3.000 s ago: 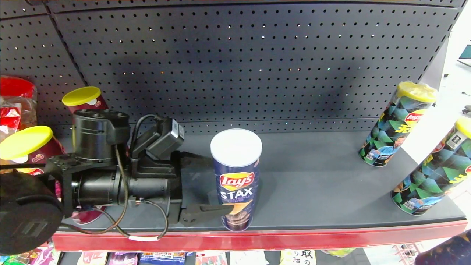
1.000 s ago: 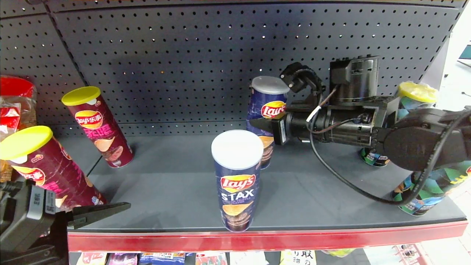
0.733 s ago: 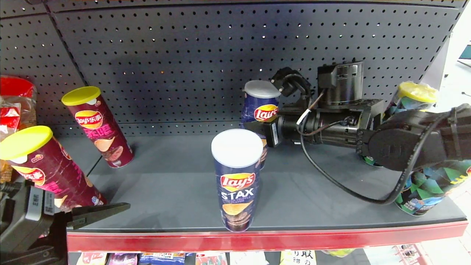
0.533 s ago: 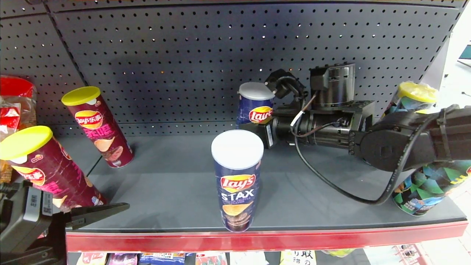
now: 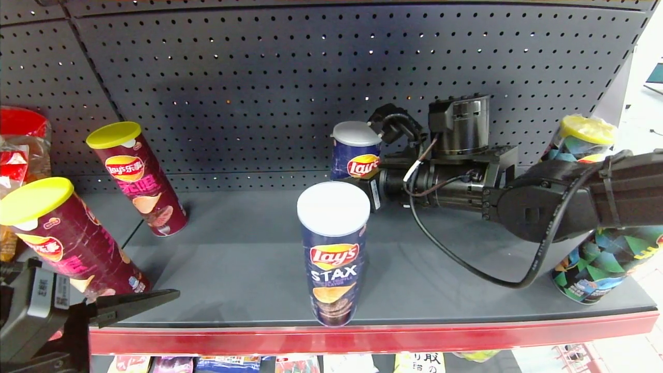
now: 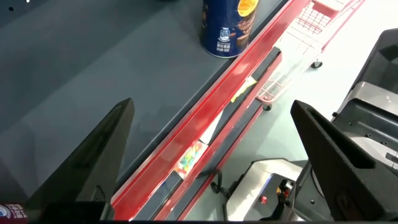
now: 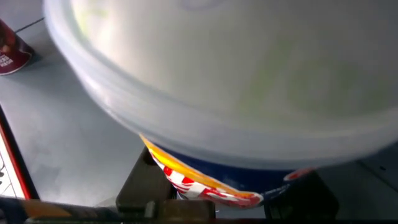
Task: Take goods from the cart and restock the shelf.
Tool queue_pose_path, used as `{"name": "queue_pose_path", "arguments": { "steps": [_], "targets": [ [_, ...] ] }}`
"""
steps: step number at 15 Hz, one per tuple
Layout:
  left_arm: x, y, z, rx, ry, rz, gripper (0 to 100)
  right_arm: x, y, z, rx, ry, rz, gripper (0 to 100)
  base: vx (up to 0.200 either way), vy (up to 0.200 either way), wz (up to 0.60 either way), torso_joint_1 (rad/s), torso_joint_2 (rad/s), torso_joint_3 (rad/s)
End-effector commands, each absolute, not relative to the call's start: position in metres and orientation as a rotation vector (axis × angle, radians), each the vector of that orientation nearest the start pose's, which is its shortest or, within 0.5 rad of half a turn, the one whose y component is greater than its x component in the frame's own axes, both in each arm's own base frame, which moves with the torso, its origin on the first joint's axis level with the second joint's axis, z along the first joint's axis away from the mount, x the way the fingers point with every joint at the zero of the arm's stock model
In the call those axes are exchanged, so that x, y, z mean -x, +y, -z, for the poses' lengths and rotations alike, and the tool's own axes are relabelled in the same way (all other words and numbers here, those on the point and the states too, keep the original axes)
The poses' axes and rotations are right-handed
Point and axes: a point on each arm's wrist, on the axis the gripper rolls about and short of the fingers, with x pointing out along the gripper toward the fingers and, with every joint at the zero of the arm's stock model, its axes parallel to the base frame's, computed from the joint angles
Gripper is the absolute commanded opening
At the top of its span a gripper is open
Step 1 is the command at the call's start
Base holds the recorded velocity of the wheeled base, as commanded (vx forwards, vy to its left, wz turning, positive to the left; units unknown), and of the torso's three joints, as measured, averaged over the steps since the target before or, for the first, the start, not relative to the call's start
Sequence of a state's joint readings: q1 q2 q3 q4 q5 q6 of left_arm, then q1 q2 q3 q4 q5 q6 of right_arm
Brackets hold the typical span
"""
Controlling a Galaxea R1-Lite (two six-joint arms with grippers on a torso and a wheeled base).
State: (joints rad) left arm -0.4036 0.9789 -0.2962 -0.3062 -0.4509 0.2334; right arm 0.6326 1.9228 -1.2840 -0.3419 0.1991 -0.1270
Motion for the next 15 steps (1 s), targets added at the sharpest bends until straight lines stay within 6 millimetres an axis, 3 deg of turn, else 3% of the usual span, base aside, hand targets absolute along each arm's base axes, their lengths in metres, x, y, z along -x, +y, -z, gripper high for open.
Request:
{"name": "queue_pose_path", "arguments": {
  "steps": [1, 2, 7, 15],
  "targets": [
    [-0.097, -0.052, -0.16, -0.207, 0.289, 0.885, 100, -0.307, 0.231, -0.21, 0.184, 0.242, -0.845, 0, 0.0, 0.0, 0.0, 0.0, 0.0, 0.0],
    [-0.097, -0.052, -0.16, -0.207, 0.289, 0.885, 100, -0.306, 0.231, -0.21, 0.184, 0.242, -0.845, 100, 0.0, 0.0, 0.0, 0.0, 0.0, 0.0],
    [-0.097, -0.052, -0.16, -0.204, 0.293, 0.885, 100, -0.293, 0.222, -0.212, 0.186, 0.253, -0.844, 100, 0.0, 0.0, 0.0, 0.0, 0.0, 0.0],
    [-0.104, -0.054, -0.157, -0.195, 0.338, 0.852, 100, -0.238, 0.175, -0.212, 0.196, 0.301, -0.764, 100, 0.0, 0.0, 0.0, 0.0, 0.0, 0.0]
  ]
}}
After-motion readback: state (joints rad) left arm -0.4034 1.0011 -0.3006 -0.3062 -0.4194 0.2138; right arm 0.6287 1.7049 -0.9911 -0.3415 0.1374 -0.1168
